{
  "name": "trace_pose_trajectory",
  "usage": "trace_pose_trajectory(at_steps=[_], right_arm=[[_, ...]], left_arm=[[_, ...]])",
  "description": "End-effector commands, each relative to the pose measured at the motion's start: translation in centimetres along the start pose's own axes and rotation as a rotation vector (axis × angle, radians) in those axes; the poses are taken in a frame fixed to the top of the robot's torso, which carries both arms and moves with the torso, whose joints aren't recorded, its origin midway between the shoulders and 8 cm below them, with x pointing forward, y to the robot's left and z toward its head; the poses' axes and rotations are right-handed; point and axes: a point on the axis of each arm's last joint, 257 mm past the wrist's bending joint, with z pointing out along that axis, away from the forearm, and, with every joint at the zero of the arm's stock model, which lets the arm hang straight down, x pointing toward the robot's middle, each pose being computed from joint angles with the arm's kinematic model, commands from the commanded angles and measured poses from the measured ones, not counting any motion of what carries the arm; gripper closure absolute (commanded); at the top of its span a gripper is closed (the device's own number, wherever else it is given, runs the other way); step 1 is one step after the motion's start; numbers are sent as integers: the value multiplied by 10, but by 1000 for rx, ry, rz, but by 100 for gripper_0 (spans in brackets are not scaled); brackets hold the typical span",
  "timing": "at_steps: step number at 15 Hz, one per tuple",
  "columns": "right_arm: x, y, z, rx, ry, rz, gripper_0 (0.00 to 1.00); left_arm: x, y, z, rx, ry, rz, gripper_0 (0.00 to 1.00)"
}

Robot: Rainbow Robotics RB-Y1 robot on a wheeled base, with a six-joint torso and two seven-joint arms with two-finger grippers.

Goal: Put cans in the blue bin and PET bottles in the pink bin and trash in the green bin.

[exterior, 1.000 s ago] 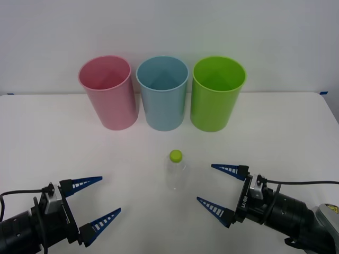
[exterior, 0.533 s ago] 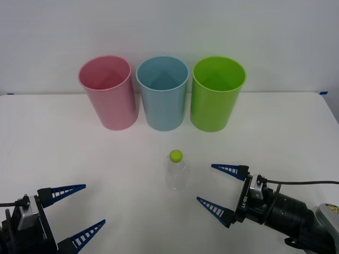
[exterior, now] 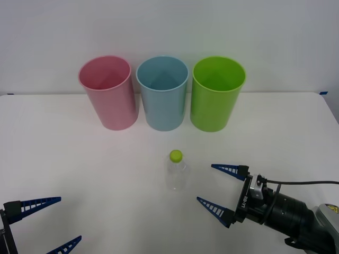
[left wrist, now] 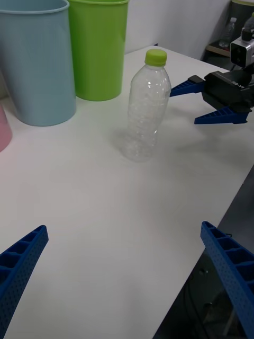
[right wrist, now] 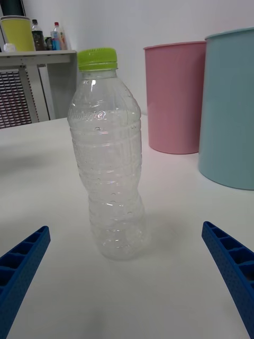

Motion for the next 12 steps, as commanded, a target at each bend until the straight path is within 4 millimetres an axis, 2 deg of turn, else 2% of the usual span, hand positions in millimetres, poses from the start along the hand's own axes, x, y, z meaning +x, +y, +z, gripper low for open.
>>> trace_pose_trajectory(at_steps=[1,7,12], right_arm=[[0,0,0,0,0,0,0],[0,0,0,0,0,0,0],[0,0,0,0,0,0,0]], left_arm=[[1,-3,-15,-6,17,-15,0],[-1,-11,-39,-21,44,-42,0],[0,-19,-46,-17,54,-61,0]])
